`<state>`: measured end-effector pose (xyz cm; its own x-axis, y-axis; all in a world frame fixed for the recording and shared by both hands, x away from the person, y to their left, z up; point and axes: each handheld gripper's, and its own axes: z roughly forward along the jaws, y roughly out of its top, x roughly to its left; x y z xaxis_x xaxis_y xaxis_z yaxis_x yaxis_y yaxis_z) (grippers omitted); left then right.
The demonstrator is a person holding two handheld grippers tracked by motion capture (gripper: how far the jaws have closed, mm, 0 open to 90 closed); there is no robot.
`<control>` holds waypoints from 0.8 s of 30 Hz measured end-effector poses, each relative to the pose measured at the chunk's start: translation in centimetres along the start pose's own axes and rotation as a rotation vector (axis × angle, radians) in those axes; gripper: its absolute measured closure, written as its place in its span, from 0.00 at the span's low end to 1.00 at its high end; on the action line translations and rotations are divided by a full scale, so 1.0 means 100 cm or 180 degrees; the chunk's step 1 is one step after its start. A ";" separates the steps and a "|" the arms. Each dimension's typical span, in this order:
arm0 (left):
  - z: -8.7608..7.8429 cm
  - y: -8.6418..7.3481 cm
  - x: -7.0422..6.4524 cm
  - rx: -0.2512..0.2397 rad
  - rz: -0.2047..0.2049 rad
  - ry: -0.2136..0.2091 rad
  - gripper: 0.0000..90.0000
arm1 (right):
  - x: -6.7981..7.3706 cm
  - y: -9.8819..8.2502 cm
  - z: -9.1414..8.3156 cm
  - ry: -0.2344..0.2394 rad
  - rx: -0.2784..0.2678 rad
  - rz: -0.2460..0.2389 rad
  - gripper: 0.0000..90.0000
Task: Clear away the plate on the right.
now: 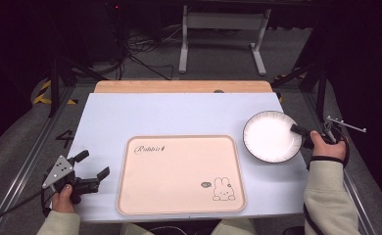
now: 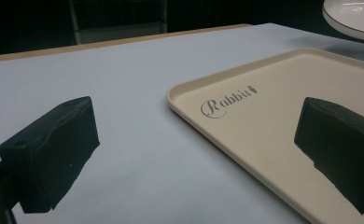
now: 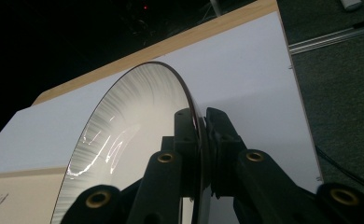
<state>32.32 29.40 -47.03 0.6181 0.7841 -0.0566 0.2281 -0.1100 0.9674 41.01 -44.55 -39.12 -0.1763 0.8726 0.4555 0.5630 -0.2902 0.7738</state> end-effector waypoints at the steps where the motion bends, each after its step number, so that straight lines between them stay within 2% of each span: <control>1: 0.000 0.000 0.000 0.0000 0.0001 0.0001 0.00 | 0.001 0.000 -0.001 0.0009 -0.0002 0.0000 0.94; 7: 0.000 0.000 0.000 -0.0001 -0.0004 0.0001 0.00 | 0.009 0.002 -0.005 0.0071 0.0005 0.0010 0.94; 15: 0.000 0.000 0.000 -0.0006 -0.0031 0.0012 0.00 | 0.023 0.003 -0.005 0.0173 0.0053 -0.0066 0.94; 20: 0.000 0.000 0.000 0.0008 -0.0016 0.0004 0.00 | 0.036 0.001 -0.002 0.0300 0.0121 -0.0070 0.94; 24: 0.000 0.000 0.000 -0.0004 -0.0020 0.0010 0.00 | 0.048 -0.001 0.004 0.0382 0.0185 -0.0141 0.94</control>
<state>32.35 29.39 -47.05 0.6143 0.7866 -0.0619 0.2311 -0.1044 0.9673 40.41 -40.14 -37.19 -0.2954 0.8297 0.4737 0.5978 -0.2263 0.7691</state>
